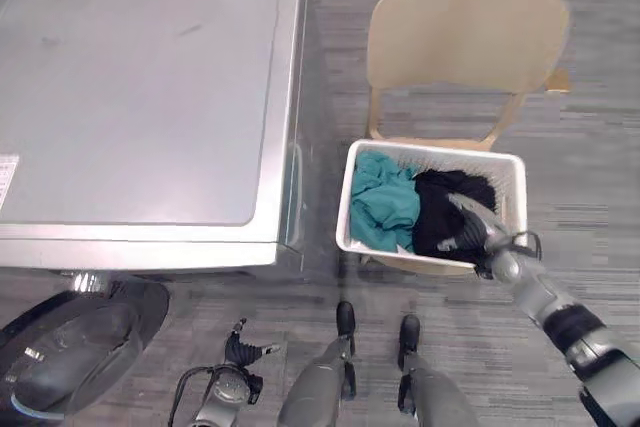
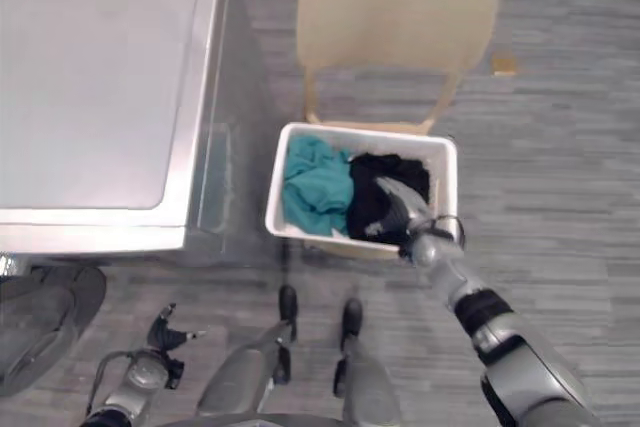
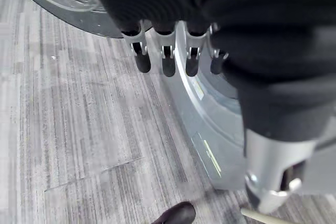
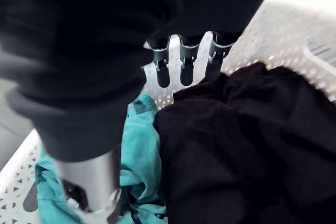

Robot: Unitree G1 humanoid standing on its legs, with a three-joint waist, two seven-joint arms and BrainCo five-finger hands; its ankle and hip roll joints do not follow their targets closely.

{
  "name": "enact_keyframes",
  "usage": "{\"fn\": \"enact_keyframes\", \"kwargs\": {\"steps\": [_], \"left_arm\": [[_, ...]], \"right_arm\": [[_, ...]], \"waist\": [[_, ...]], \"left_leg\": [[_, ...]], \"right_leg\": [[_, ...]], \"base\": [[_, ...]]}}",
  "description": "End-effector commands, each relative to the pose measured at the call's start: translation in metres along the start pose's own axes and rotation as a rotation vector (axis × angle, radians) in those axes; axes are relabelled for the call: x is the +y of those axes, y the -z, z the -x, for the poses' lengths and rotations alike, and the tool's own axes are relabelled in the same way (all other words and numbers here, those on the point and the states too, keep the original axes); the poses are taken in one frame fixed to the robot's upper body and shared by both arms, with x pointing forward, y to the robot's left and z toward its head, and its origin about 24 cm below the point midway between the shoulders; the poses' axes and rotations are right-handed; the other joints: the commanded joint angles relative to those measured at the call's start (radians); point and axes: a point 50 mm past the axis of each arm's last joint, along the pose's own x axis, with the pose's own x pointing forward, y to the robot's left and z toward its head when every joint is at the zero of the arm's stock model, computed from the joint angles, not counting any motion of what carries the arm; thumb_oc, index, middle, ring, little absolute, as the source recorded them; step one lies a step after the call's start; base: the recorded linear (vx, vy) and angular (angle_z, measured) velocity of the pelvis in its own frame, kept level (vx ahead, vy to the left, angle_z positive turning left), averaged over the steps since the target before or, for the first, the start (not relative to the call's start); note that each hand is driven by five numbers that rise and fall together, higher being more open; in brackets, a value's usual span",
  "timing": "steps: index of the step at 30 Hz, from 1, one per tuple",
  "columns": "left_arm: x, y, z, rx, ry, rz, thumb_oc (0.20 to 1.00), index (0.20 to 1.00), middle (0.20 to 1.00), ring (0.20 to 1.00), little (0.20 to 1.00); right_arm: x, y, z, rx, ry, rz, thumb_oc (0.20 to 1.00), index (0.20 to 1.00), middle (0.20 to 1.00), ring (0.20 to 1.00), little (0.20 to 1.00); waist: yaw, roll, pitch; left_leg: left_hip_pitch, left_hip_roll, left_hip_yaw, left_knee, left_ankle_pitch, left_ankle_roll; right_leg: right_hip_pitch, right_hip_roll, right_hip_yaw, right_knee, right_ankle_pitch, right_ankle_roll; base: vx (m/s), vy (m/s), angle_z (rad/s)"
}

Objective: Grab the laundry basket,head to the washer,open it,put in the laundry and shut it.

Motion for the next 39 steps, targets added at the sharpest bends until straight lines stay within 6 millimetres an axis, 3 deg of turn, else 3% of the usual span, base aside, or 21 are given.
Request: {"fn": "enact_keyframes", "kwargs": {"steps": [1, 3, 4, 6, 8, 12, 16, 17, 18, 19, 23, 24, 25, 28, 31, 39], "left_arm": [[0.014, 0.007, 0.000, 0.019, -0.064, 0.034, 1.000, 1.000, 1.000, 1.000, 1.000], [0.015, 0.007, 0.000, 0.018, -0.065, 0.043, 1.000, 1.000, 1.000, 1.000, 1.000], [0.017, 0.008, -0.001, 0.029, -0.077, 0.048, 1.000, 1.000, 1.000, 1.000, 1.000], [0.017, 0.007, -0.002, 0.023, -0.073, 0.050, 1.000, 1.000, 1.000, 1.000, 1.000], [0.018, 0.003, -0.003, 0.008, -0.081, 0.068, 1.000, 1.000, 1.000, 1.000, 1.000], [0.017, -0.004, -0.006, -0.003, -0.086, 0.082, 1.000, 1.000, 1.000, 1.000, 1.000], [0.014, -0.008, -0.007, -0.011, -0.076, 0.072, 1.000, 1.000, 1.000, 1.000, 1.000], [0.012, -0.015, -0.010, -0.031, -0.064, 0.062, 1.000, 1.000, 1.000, 1.000, 1.000], [0.012, -0.015, -0.010, -0.031, -0.064, 0.062, 1.000, 1.000, 1.000, 1.000, 1.000], [0.013, -0.022, -0.012, -0.050, -0.055, 0.048, 1.000, 1.000, 1.000, 1.000, 1.000], [0.013, -0.026, -0.014, -0.051, -0.043, 0.033, 1.000, 1.000, 1.000, 1.000, 1.000], [0.013, -0.026, -0.014, -0.050, -0.043, 0.033, 1.000, 1.000, 1.000, 1.000, 1.000], [0.014, -0.022, -0.013, -0.032, -0.046, 0.042, 1.000, 1.000, 1.000, 1.000, 1.000], [0.014, -0.017, -0.012, -0.012, -0.049, 0.051, 1.000, 1.000, 1.000, 1.000, 1.000], [0.011, -0.003, -0.006, 0.031, -0.040, 0.063, 1.000, 1.000, 1.000, 1.000, 1.000], [0.011, 0.026, 0.006, 0.125, -0.035, 0.076, 1.000, 1.000, 1.000, 1.000, 1.000]], "right_arm": [[-0.017, -0.013, -0.011, -0.041, 0.088, 0.048, 1.000, 1.000, 1.000, 1.000, 1.000], [-0.032, -0.012, -0.020, -0.013, 0.129, 0.070, 1.000, 1.000, 1.000, 1.000, 1.000], [-0.051, -0.013, -0.029, 0.006, 0.177, 0.087, 1.000, 1.000, 1.000, 1.000, 1.000], [-0.056, -0.013, -0.032, 0.016, 0.191, 0.092, 1.000, 1.000, 1.000, 1.000, 1.000], [-0.074, -0.014, -0.038, 0.033, 0.235, 0.114, 1.000, 1.000, 1.000, 1.000, 1.000], [-0.089, -0.028, -0.043, -0.016, 0.278, 0.143, 1.000, 1.000, 1.000, 1.000, 1.000], [-0.080, -0.043, -0.045, -0.072, 0.257, 0.148, 1.000, 1.000, 1.000, 1.000, 1.000], [-0.059, -0.048, -0.046, -0.074, 0.171, 0.126, 0.448, 0.448, 0.448, 0.448, 0.448], [-0.059, -0.048, -0.046, -0.074, 0.171, 0.126, 0.448, 0.448, 0.448, 0.448, 0.448], [-0.045, -0.048, -0.046, -0.060, 0.100, 0.071, 0.200, 0.200, 0.200, 0.200, 0.200], [-0.016, -0.045, -0.034, -0.034, 0.035, -0.252, 0.200, 0.200, 0.200, 0.200, 0.200], [-0.016, -0.045, -0.034, -0.033, 0.035, -0.252, 0.200, 0.200, 0.200, 0.200, 0.200], [-0.012, -0.042, -0.026, -0.036, 0.047, -0.374, 0.200, 0.200, 0.200, 0.200, 0.200], [-0.011, -0.038, -0.017, -0.042, 0.074, -0.484, 0.200, 0.200, 0.200, 0.200, 0.200], [-0.012, -0.035, 0.004, -0.100, 0.111, -0.635, 0.200, 0.200, 0.200, 0.200, 0.200], [-0.024, -0.059, 0.038, -0.313, 0.111, -0.791, 0.200, 0.200, 0.200, 0.200, 0.200]], "waist": [[0.030, -0.044, -0.018], [0.049, -0.041, -0.007], [0.070, -0.036, 0.009], [0.077, -0.033, 0.011], [0.102, -0.023, 0.031], [0.118, -0.023, 0.036], [0.123, -0.028, 0.033], [0.131, -0.030, 0.033], [0.131, -0.030, 0.033], [0.133, -0.031, 0.033], [0.121, -0.044, 0.028], [0.122, -0.044, 0.028], [0.113, -0.053, 0.021], [0.102, -0.061, 0.008], [0.074, -0.078, -0.019], [0.022, -0.108, -0.085]], "left_leg": [[-0.044, 0.022, -0.012, 0.066, -0.080, -0.062], [-0.068, 0.023, -0.024, 0.054, -0.060, -0.071], [-0.092, 0.024, -0.037, 0.038, -0.041, -0.082], [-0.105, 0.024, -0.043, 0.031, -0.033, -0.084], [-0.131, 0.020, -0.066, 0.015, -0.012, -0.093], [-0.150, 0.014, -0.092, -0.003, 0.004, -0.103], [-0.150, 0.009, -0.104, -0.009, 0.001, -0.104], [-0.147, 0.003, -0.114, -0.008, -0.001, -0.103], [-0.147, 0.003, -0.114, -0.008, -0.001, -0.103], [-0.141, 0.000, -0.119, -0.006, -0.004, -0.103], [-0.113, 0.001, -0.115, -0.003, -0.017, -0.098], [-0.113, 0.001, -0.115, -0.003, -0.017, -0.098], [-0.097, 0.004, -0.110, -0.003, -0.025, -0.096], [-0.081, 0.005, -0.106, -0.003, -0.033, -0.092], [-0.025, 0.007, -0.088, -0.003, -0.061, -0.085], [0.083, 0.001, -0.045, 0.043, -0.137, -0.044]], "right_leg": [[-0.075, -0.057, 0.023, 0.107, -0.066, 0.077], [-0.095, -0.058, 0.008, 0.101, -0.059, 0.077], [-0.114, -0.061, -0.010, 0.097, -0.056, 0.079], [-0.124, -0.063, -0.019, 0.092, -0.052, 0.079], [-0.143, -0.062, -0.041, 0.091, -0.052, 0.080], [-0.152, -0.060, -0.060, 0.084, -0.052, 0.082], [-0.145, -0.061, -0.069, 0.078, -0.057, 0.082], [-0.135, -0.064, -0.074, 0.078, -0.060, 0.083], [-0.134, -0.064, -0.074, 0.078, -0.060, 0.083], [-0.127, -0.065, -0.074, 0.075, -0.059, 0.083], [-0.100, -0.066, -0.067, 0.066, -0.055, 0.086], [-0.100, -0.066, -0.067, 0.066, -0.055, 0.086], [-0.084, -0.064, -0.066, 0.063, -0.057, 0.087], [-0.067, -0.062, -0.067, 0.059, -0.058, 0.087], [-0.017, -0.066, -0.067, 0.057, -0.068, 0.093], [0.062, -0.070, -0.014, 0.064, -0.074, 0.107]], "base": [[-0.05, -0.008, 0.40], [-0.03, -0.027, 0.22], [-0.03, -0.034, 0.25], [-0.03, -0.025, 0.31], [-0.03, -0.038, 0.34], [0.00, -0.039, 0.31], [0.03, -0.026, 0.22], [0.03, -0.037, 0.07], [0.02, -0.036, 0.06], [0.00, -0.001, 0.07], [0.01, -0.002, 0.13], [0.00, 0.000, 0.00], [0.02, -0.009, -0.03], [0.03, -0.007, -0.02], [0.07, 0.007, -0.12], [0.06, 0.046, -0.23]]}}
